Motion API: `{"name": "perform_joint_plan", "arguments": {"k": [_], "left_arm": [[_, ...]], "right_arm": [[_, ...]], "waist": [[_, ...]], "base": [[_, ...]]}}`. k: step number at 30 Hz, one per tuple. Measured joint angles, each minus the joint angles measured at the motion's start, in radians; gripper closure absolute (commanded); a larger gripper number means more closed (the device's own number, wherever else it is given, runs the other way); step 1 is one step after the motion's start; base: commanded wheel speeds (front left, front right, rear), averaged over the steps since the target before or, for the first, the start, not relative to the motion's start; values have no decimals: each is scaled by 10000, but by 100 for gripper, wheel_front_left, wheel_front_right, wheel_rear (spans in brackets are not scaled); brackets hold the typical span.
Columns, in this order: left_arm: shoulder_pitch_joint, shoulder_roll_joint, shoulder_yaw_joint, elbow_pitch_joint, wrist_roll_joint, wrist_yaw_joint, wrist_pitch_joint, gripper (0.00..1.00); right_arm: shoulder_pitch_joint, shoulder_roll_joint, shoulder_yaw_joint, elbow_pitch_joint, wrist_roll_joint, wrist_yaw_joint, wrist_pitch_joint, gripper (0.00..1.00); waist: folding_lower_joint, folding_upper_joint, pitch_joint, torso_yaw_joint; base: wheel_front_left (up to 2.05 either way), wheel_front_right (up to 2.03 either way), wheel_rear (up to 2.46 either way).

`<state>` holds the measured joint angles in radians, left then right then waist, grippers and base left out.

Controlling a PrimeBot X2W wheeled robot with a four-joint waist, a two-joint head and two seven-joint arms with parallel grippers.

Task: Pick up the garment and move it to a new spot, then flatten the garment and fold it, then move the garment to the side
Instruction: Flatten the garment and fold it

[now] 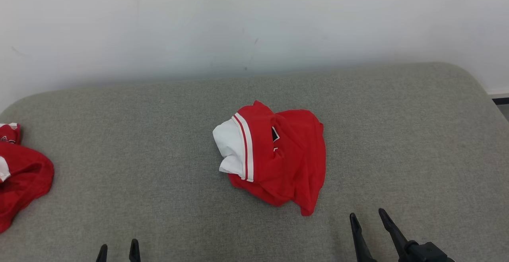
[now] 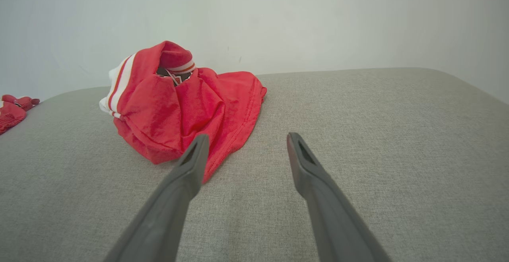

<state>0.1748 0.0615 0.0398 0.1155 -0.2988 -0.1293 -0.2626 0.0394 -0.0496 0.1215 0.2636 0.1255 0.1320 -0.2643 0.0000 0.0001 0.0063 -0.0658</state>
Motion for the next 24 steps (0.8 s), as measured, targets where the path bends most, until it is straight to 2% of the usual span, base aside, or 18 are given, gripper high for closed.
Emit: {"name": "perform_joint_plan", "arguments": {"k": [9,14,17,24], "left_arm": [[-81,84,-27,86,-111,0,0,0],[-747,276,-644,326,-495,-2,0,0],[-1594,529,-1064,1089,-826,-21,79,0],[-5218,629,-1068,2884,-1436,151,2324,0]], "right_arm": [[-16,0,38,25,52,0,2,0],[-81,0,58,65,63,0,0,0],[-133,0,98,73,92,0,2,0],[-265,-2,261,4,88,0,0,0]], "waist": [[0,0,31,-145],[0,0,45,-226],[0,0,68,-304],[2,0,360,-582]], "base": [[0,0,0],[0,0,0],[0,0,0],[0,0,0]]}}
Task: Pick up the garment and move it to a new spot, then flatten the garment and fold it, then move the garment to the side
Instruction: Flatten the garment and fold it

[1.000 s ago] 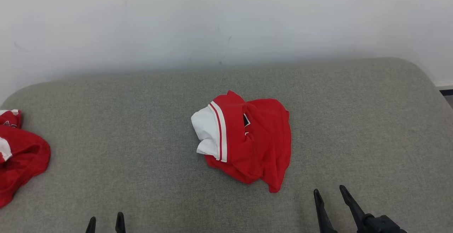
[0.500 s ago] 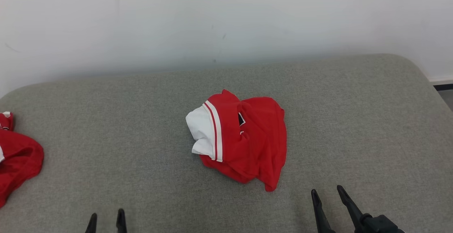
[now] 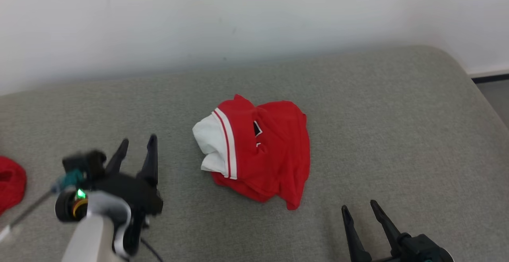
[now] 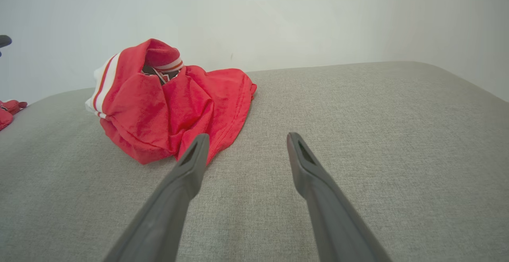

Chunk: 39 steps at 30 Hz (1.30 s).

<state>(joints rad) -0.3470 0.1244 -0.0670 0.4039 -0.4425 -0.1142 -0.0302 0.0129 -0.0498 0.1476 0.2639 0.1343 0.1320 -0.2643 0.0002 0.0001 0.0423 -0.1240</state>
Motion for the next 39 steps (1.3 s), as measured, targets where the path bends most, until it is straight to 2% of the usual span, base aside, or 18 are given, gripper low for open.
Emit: {"name": "perform_joint_plan", "arguments": {"k": [6,12,16,26,31,32,33,37,39], "left_arm": [[-2354,84,-84,1081,-380,240,2011,0],[-3686,161,-119,1639,-901,341,3870,0],[-4234,311,-483,1893,-982,428,5636,0],[-4627,568,-1114,1822,-807,715,7595,0],[-4623,487,-1430,1622,-704,779,7994,0],[-4615,449,-1490,1576,-696,775,8075,53],[-4602,399,-1551,1521,-692,729,8075,100],[-4577,355,-1707,1279,-570,635,7810,100],[-4595,412,-1751,1139,-380,663,7313,100]], "right_arm": [[-284,0,230,-98,-38,0,2,0],[-379,-2,159,-242,-138,0,2,0],[-529,-2,176,-368,-171,0,2,0],[-553,0,372,-360,-274,0,0,0],[-550,0,376,-430,-334,0,0,0],[-547,0,380,-431,-362,0,2,0],[-545,0,389,-439,-368,0,0,0],[-541,0,462,-453,-368,0,2,0],[-541,0,476,-445,-368,0,2,0]], "waist": [[0,0,433,-546],[1,0,1071,-1112],[1,1,1618,-1515],[-1,1,2009,-2086],[-1,1,1993,-2087],[-2,1,1985,-2082],[-2,1,1980,-2075],[-2,1,1962,-2047],[-2,1,1941,-2025]], "base": [[0,0,0],[0,0,0],[0,0,0],[0,0,0],[0,0,0],[0,0,0],[0,0,0],[0,0,0],[0,0,0]]}}
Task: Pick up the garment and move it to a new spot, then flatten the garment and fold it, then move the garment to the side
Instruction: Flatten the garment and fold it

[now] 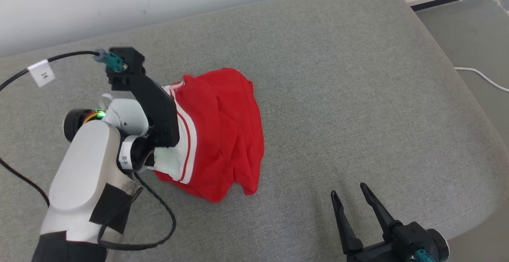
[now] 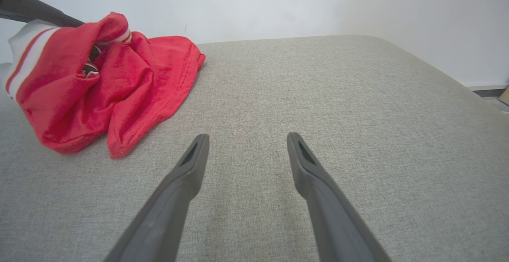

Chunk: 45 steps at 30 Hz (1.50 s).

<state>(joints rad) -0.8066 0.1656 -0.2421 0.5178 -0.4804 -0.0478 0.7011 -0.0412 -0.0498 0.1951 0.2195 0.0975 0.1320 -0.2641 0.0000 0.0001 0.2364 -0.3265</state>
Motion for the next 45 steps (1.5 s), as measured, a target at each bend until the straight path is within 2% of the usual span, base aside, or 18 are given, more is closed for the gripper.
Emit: {"name": "perform_joint_plan", "arguments": {"k": [4,11,17,19,21,27,32,37,45], "left_arm": [[-164,-102,-67,-299,163,-27,-828,100],[-820,-717,-324,-1089,395,-234,-3003,100],[-1379,-1104,-803,-1753,-385,-433,-4924,100],[-1557,-1112,-1045,-2036,-1047,-481,-5768,100],[-1744,-1133,-1448,-2313,-1843,-366,-6713,100],[-2461,-1139,-2343,-2516,-2830,337,-9033,100],[-2735,-1164,-2966,-2050,-3540,1030,-9469,100],[-2243,-1072,-3348,-886,-3007,1586,-9543,100],[192,-485,-2364,-614,-2980,1941,-9624,100]], "right_arm": [[-2,0,-12,4,2,0,-2,0],[-26,0,96,117,4,0,0,0],[-96,0,268,226,67,0,0,0],[-122,0,349,261,132,0,-2,0],[-141,4,439,291,186,0,-2,0],[-153,0,629,362,464,0,0,0],[-151,-2,650,355,723,0,-2,0],[-153,2,454,192,796,0,-2,0],[-222,0,259,178,667,0,-2,0]], "waist": [[0,0,-38,58],[0,0,-253,178],[-1,-1,-514,79],[-1,-1,-576,-21],[-1,-1,-636,-144],[-1,-2,-833,-559],[-2,-3,-909,-806],[-1,-2,-863,-579],[-1,-2,-705,618]], "base": [[0,0,0],[0,0,0],[0,0,0],[0,0,0],[0,0,0],[0,0,0],[0,0,0],[0,0,0],[0,0,0]]}}
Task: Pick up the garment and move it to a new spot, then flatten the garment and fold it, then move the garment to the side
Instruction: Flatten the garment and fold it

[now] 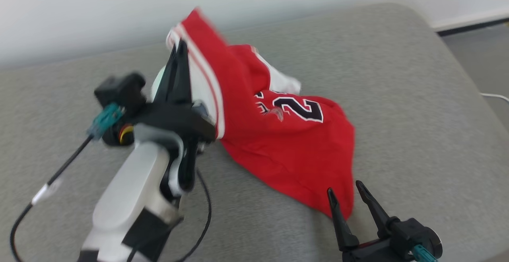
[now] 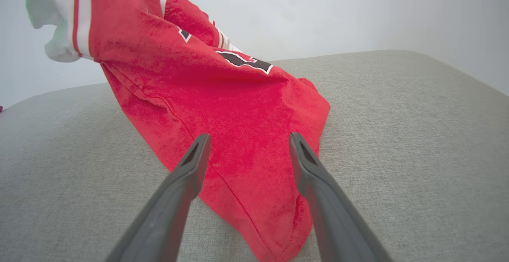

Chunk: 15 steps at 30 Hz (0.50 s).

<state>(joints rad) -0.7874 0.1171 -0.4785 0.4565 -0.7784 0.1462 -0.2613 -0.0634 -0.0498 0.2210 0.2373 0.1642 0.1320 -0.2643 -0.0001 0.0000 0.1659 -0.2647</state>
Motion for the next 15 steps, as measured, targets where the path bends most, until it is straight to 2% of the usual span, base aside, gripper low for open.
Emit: {"name": "perform_joint_plan", "arguments": {"k": [7,15], "left_arm": [[2497,61,1120,-800,431,-42,-10,100],[4303,-73,2042,-1457,982,-157,-12,100]], "right_arm": [[16,8,73,50,-196,0,0,0],[51,6,209,178,-236,0,2,0]], "waist": [[0,0,86,1455],[0,0,-31,2793]], "base": [[0,0,0],[0,0,0]]}}
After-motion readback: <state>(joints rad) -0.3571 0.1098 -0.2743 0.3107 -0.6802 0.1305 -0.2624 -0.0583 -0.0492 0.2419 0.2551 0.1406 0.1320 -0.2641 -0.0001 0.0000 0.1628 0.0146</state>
